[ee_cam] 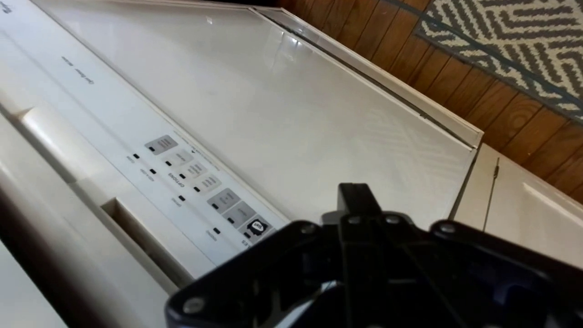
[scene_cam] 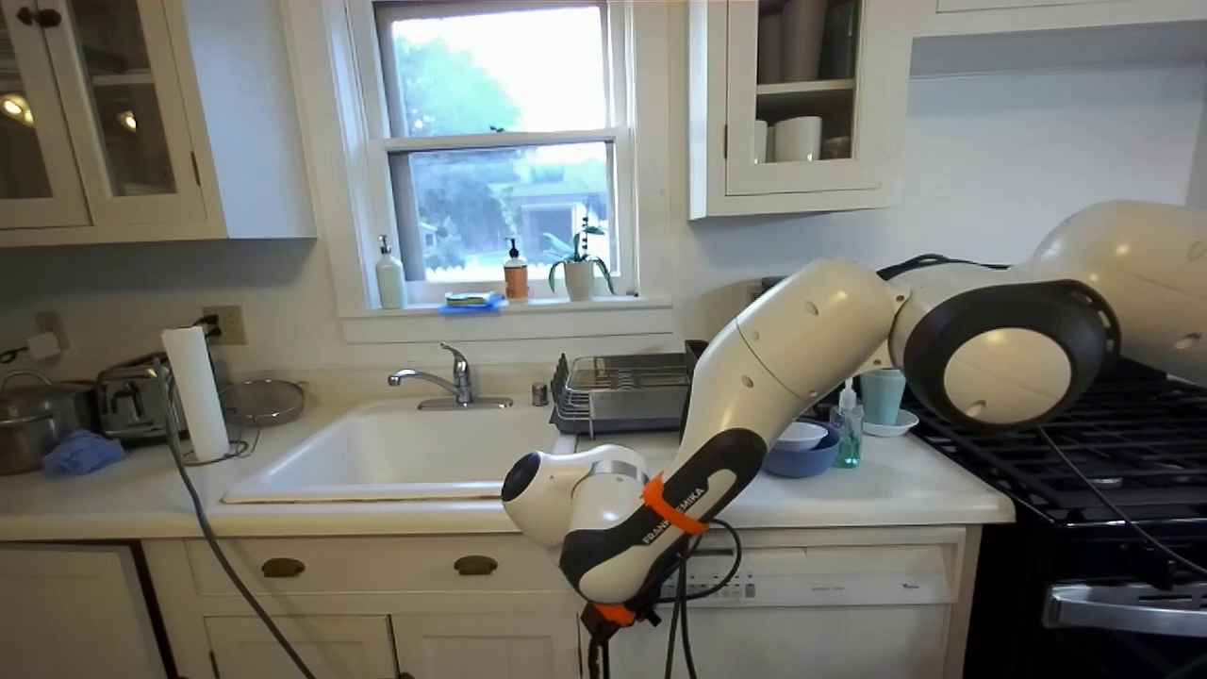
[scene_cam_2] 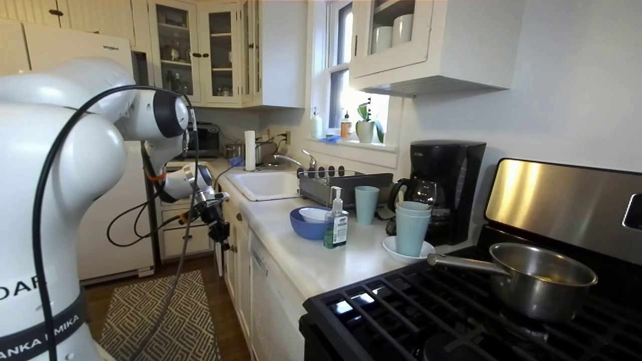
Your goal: Press a button on the dishwasher
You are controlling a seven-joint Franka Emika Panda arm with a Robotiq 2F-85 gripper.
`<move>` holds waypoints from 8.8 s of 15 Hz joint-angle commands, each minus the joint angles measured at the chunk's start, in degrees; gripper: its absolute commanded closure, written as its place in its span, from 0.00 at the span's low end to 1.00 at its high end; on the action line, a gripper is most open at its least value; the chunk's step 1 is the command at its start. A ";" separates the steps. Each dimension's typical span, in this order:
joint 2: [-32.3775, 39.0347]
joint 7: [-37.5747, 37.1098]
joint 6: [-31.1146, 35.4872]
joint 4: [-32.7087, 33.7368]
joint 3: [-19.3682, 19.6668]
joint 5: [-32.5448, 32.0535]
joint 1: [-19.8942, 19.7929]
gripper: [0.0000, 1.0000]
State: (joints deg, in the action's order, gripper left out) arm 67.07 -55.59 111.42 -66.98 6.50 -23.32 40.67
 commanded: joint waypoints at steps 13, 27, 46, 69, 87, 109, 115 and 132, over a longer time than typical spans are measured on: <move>14.09 -2.05 -7.74 21.14 4.86 -1.53 1.04 0.99; 18.70 -2.06 -7.73 26.15 6.13 -2.21 0.35 0.99; 18.40 -4.28 -0.10 25.28 6.84 -3.24 -1.20 0.99; 18.16 -9.71 3.20 22.30 8.30 -6.87 -0.58 0.99; 18.13 -11.64 2.09 23.17 10.34 -8.95 -0.32 0.99; 7.20 21.13 -1.36 18.91 -11.78 6.47 -10.14 0.98; -4.00 23.93 -3.74 5.45 -18.50 12.45 -17.56 0.97; -39.61 20.63 16.71 -35.04 -10.07 9.93 -19.90 0.98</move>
State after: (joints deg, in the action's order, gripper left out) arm 36.87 -31.71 124.59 -90.88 -7.33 -11.14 17.70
